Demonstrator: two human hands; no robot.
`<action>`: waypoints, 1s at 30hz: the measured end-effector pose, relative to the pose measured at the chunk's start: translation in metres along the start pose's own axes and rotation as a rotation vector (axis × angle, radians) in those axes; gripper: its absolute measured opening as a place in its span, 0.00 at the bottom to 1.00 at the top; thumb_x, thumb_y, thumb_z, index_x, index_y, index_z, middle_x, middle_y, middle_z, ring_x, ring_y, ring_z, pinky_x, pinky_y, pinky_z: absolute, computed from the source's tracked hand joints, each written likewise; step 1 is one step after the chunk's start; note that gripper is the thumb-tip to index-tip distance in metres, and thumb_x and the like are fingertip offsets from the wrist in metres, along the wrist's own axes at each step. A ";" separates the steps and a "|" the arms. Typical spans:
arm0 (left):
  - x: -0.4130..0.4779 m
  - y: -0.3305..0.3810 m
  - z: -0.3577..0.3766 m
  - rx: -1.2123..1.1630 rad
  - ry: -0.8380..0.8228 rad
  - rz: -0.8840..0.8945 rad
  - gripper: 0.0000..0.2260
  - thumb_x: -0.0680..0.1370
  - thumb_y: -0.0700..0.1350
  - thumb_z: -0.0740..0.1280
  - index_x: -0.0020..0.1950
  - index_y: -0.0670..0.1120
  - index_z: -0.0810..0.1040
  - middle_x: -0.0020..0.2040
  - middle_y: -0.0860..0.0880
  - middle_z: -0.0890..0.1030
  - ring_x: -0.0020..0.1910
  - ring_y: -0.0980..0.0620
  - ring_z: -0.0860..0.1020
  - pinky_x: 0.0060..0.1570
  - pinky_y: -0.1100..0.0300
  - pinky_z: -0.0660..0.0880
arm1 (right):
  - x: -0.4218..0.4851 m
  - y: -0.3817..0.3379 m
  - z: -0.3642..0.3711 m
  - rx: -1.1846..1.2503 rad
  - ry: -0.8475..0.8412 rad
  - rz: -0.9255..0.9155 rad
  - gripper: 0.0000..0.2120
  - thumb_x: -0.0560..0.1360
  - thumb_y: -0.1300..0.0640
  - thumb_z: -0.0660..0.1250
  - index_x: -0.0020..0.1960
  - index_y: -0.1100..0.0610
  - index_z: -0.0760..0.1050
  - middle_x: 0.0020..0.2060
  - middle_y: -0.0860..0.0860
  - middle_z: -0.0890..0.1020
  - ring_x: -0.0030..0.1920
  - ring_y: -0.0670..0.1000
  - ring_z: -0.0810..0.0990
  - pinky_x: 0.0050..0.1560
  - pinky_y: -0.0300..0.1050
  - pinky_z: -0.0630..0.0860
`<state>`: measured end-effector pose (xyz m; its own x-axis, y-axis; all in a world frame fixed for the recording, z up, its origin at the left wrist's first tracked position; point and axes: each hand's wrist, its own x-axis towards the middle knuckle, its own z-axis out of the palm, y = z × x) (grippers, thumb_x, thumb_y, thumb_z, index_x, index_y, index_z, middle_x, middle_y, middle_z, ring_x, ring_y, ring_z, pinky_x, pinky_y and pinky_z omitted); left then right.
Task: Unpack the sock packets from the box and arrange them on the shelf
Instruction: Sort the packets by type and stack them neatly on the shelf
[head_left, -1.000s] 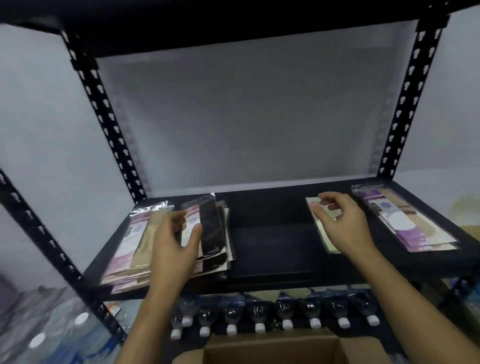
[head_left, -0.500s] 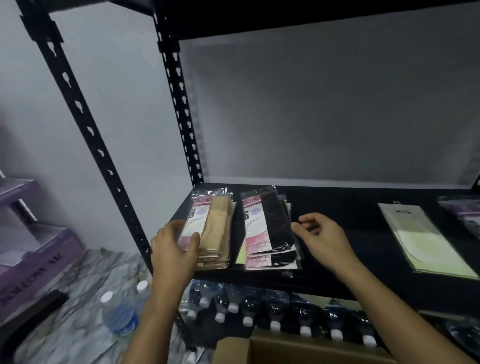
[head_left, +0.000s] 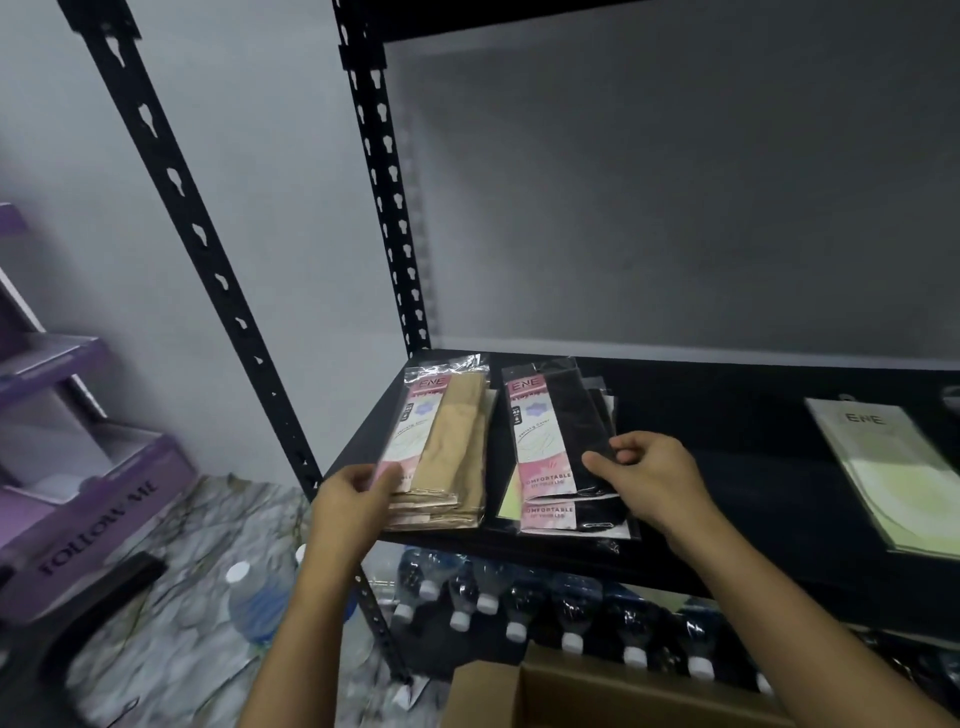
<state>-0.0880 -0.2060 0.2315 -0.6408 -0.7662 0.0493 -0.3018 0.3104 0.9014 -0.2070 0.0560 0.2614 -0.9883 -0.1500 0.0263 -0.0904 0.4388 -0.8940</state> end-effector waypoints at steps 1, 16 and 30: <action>0.002 -0.002 -0.002 -0.016 -0.012 -0.014 0.12 0.76 0.52 0.69 0.52 0.45 0.82 0.44 0.48 0.84 0.39 0.51 0.81 0.41 0.54 0.76 | 0.001 0.000 0.000 0.032 -0.003 0.018 0.18 0.69 0.52 0.75 0.55 0.57 0.77 0.44 0.47 0.77 0.43 0.44 0.77 0.40 0.37 0.72; 0.000 0.002 -0.022 -0.024 0.117 0.032 0.13 0.74 0.51 0.72 0.56 0.48 0.83 0.45 0.47 0.85 0.41 0.47 0.83 0.42 0.45 0.82 | -0.005 -0.001 -0.026 0.378 0.006 0.086 0.10 0.71 0.63 0.72 0.50 0.55 0.77 0.39 0.53 0.85 0.42 0.53 0.85 0.52 0.55 0.80; -0.019 0.043 -0.002 -0.577 0.085 0.026 0.12 0.75 0.39 0.72 0.58 0.44 0.81 0.49 0.42 0.84 0.45 0.43 0.84 0.46 0.52 0.81 | -0.016 0.011 -0.076 0.639 0.081 0.085 0.09 0.73 0.65 0.69 0.52 0.57 0.79 0.42 0.54 0.86 0.44 0.52 0.86 0.48 0.48 0.79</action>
<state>-0.0875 -0.1787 0.2703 -0.5765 -0.8123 0.0879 0.1623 -0.0084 0.9867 -0.2014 0.1306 0.2854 -0.9972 -0.0600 -0.0448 0.0545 -0.1707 -0.9838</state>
